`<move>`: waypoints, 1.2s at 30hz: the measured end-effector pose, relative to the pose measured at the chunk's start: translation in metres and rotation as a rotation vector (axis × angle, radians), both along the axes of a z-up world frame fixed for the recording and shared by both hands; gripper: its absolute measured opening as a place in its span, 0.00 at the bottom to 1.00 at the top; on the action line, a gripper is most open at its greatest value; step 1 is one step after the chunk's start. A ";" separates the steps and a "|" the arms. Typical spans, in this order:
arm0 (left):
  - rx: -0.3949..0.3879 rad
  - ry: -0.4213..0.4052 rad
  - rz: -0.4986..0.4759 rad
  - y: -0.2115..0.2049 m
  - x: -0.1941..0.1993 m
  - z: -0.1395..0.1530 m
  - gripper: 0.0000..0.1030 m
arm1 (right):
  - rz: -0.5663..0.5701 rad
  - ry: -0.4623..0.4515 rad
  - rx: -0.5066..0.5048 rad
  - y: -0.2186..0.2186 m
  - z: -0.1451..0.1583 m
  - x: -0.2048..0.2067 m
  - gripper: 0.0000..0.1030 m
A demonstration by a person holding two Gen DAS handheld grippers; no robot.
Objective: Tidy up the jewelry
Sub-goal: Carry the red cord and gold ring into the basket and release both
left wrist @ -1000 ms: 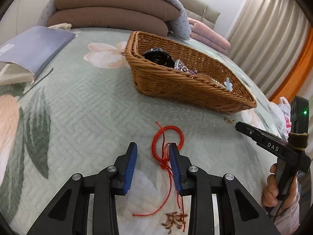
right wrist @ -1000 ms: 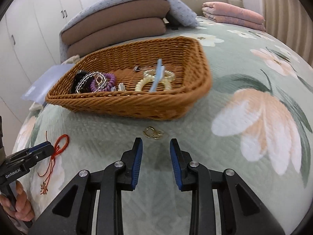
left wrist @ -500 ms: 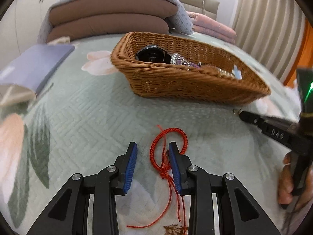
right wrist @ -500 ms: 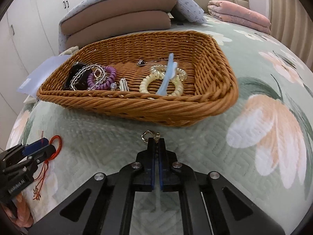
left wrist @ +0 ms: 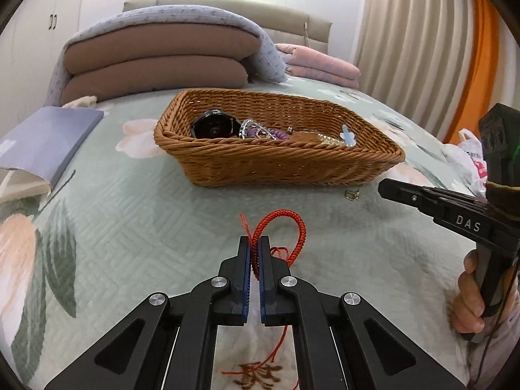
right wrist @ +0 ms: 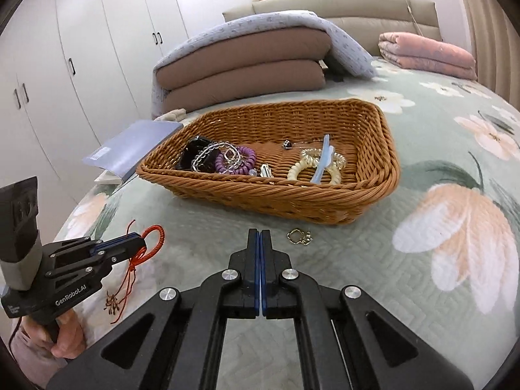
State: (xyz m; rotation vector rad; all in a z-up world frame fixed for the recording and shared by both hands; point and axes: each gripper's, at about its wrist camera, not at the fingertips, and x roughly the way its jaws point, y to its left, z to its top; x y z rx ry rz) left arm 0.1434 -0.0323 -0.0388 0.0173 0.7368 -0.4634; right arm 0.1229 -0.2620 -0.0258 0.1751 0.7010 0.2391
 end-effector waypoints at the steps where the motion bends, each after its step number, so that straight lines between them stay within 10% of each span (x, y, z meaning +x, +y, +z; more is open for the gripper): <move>1: -0.002 0.007 0.002 0.001 0.001 -0.001 0.04 | -0.013 0.012 -0.002 -0.001 -0.002 0.002 0.01; 8: -0.017 0.024 0.000 0.003 0.005 -0.001 0.04 | -0.103 0.142 0.020 -0.017 -0.020 0.020 0.09; 11: -0.007 0.021 -0.009 0.001 0.005 -0.002 0.04 | -0.094 0.166 -0.057 -0.007 -0.022 0.029 0.28; 36: 0.005 0.016 -0.030 -0.003 0.002 -0.003 0.04 | 0.014 0.191 -0.090 0.011 -0.023 0.048 0.24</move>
